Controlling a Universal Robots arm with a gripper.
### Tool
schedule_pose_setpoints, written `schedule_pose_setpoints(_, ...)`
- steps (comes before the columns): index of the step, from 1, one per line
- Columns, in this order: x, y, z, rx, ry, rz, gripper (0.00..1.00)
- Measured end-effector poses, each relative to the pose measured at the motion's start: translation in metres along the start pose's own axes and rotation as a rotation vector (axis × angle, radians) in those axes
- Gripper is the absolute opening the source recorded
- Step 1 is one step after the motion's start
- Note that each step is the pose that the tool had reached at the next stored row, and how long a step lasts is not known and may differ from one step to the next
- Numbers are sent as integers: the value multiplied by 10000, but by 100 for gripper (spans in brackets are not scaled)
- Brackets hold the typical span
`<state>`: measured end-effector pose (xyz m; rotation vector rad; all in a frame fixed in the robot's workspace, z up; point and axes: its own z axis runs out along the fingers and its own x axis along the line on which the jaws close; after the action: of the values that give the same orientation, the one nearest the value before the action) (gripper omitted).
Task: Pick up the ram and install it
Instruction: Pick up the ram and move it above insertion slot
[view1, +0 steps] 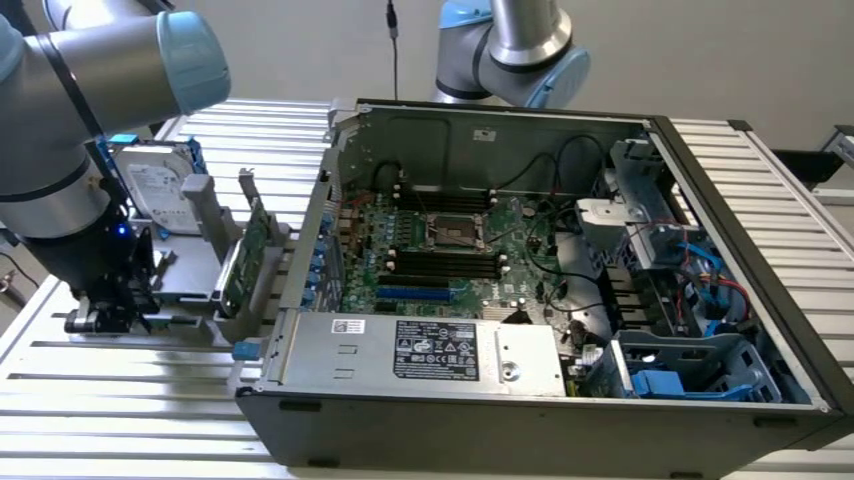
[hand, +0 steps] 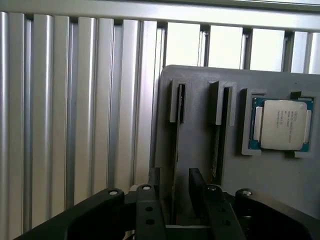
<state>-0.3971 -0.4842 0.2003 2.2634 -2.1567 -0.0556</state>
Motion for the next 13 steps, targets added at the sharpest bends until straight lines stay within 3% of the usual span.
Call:
schedule_pose_setpoints(4, 2, -1, 0, 0, -13, 3, 27)
schedule_pose_setpoints(5, 2, -1, 0, 0, -13, 8, 21)
schedule_pose_setpoints(13, 3, -6, 2, 3, -18, 146, 18)
